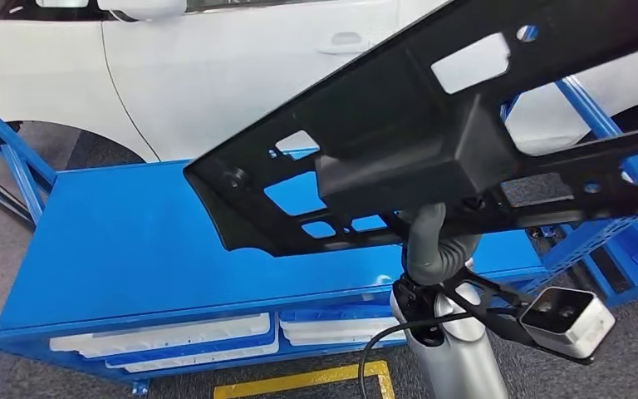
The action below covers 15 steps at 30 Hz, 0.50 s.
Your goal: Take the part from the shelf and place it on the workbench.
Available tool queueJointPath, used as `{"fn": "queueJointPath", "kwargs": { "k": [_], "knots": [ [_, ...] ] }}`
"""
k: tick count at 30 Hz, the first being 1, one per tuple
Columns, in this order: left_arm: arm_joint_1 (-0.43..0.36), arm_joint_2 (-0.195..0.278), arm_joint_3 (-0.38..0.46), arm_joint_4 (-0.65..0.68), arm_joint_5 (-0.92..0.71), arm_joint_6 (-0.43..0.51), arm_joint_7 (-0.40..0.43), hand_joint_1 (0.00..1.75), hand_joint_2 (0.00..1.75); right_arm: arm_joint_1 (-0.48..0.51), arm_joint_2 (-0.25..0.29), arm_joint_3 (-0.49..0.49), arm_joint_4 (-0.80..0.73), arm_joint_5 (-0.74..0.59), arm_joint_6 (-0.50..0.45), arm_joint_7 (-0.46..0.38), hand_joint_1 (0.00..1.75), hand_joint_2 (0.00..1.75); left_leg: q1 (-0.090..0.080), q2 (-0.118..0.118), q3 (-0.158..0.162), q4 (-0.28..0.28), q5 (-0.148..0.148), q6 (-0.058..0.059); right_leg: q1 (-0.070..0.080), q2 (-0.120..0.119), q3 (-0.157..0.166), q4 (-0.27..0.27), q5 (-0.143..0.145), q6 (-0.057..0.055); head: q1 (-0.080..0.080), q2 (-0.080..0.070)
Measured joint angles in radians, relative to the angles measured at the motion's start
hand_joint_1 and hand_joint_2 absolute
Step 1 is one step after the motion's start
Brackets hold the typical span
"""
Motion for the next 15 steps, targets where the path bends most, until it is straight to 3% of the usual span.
{"fn": "queueJointPath", "kwargs": {
  "k": [2,3,4,5,7,9,12,13,15],
  "knots": [
    [0.006,0.002,0.002,0.000,-0.003,0.007,0.003,0.00,1.75,0.027,-0.006,0.021,-0.019,0.038,0.015,-0.001,1.75,1.75,0.000,0.000,-0.052,0.123,-0.063,-0.005,0.001,-0.001,0.000,0.001,0.001,-0.004,0.000,0.000],
    [0.009,0.004,0.004,0.000,-0.005,0.010,0.007,0.00,1.75,0.043,-0.009,0.036,-0.025,0.063,0.014,-0.001,1.75,1.75,0.000,0.000,-0.065,0.157,-0.074,-0.008,0.002,-0.001,0.000,0.002,0.002,-0.004,0.000,0.000],
    [0.011,0.004,0.005,0.000,-0.009,0.013,0.013,0.00,1.75,0.056,-0.012,0.052,-0.033,0.088,0.005,-0.001,1.75,1.75,0.000,0.001,-0.060,0.154,-0.066,-0.008,0.002,0.000,-0.001,0.004,0.002,-0.004,0.000,0.000],
    [0.013,0.005,0.005,0.000,-0.012,0.015,0.019,0.00,1.75,0.067,-0.016,0.069,-0.041,0.111,-0.011,-0.002,1.75,1.75,0.000,0.001,-0.037,0.115,-0.041,-0.008,0.002,0.000,-0.002,0.006,0.002,-0.004,0.000,0.000],
    [0.013,0.007,0.005,0.000,-0.020,0.018,0.034,0.00,1.75,0.081,-0.023,0.096,-0.060,0.142,-0.049,-0.002,1.75,1.75,-0.001,0.001,0.036,-0.019,0.018,-0.003,0.004,0.000,-0.004,0.013,0.001,0.000,0.000,0.000],
    [0.012,0.009,0.005,0.000,-0.028,0.021,0.047,0.00,1.75,0.084,-0.032,0.114,-0.075,0.153,-0.077,-0.002,1.75,1.75,-0.005,0.000,0.077,-0.100,0.045,0.007,0.008,0.001,-0.006,0.018,0.002,0.008,0.000,0.000],
    [0.013,0.009,0.005,0.000,-0.037,0.029,0.066,0.00,1.75,0.090,-0.053,0.129,-0.093,0.152,-0.100,-0.002,1.75,1.75,-0.006,0.000,0.075,-0.110,0.058,0.025,0.007,0.002,-0.010,0.020,0.007,0.025,0.000,0.000],
    [0.013,0.009,0.005,0.000,-0.038,0.030,0.072,0.00,1.75,0.093,-0.060,0.131,-0.099,0.148,-0.106,-0.002,1.75,1.75,-0.005,0.001,0.072,-0.112,0.065,0.032,0.006,0.002,-0.015,0.031,-0.006,0.031,0.000,0.000],
    [0.012,0.009,0.005,0.000,-0.043,0.034,0.085,0.00,1.75,0.102,-0.076,0.132,-0.114,0.139,-0.114,-0.002,1.75,1.75,-0.002,0.004,0.061,-0.116,0.079,0.045,0.001,0.003,-0.044,0.107,-0.076,0.042,0.000,0.000]
  ]
}}
